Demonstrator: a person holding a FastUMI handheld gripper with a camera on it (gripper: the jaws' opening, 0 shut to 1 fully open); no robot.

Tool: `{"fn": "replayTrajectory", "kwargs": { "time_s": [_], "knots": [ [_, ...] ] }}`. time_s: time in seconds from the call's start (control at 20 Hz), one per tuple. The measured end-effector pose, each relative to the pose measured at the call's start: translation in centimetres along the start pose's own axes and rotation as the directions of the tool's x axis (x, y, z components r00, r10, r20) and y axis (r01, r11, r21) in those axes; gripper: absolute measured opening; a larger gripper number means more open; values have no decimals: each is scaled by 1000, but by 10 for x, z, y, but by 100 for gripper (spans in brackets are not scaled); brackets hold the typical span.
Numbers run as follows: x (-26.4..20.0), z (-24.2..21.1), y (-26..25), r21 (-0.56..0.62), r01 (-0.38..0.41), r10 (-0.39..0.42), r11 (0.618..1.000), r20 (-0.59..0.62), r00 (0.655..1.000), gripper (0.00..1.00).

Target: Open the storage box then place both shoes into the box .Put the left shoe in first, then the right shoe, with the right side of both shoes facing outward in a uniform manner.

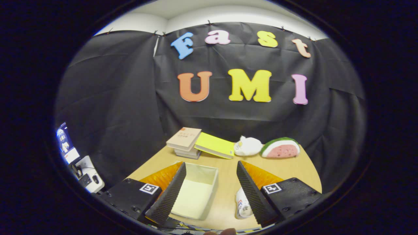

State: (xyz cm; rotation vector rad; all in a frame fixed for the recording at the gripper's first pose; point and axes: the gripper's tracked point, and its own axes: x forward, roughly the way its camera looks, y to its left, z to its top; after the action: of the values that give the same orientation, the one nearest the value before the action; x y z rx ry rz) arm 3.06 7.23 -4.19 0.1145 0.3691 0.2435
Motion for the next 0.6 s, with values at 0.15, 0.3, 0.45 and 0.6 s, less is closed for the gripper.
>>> {"fn": "replayTrajectory", "kwargs": {
  "time_s": [0.15,0.3,0.45,0.6],
  "knots": [
    [2,-33,-56,33,101,-98,994,-79,992,100],
    [16,-69,-96,59,141,-128,988,-179,975,100],
    [44,-109,-117,87,125,-91,988,-320,943,100],
    [70,-140,-132,67,101,-63,993,-427,902,100]
  ]
}}
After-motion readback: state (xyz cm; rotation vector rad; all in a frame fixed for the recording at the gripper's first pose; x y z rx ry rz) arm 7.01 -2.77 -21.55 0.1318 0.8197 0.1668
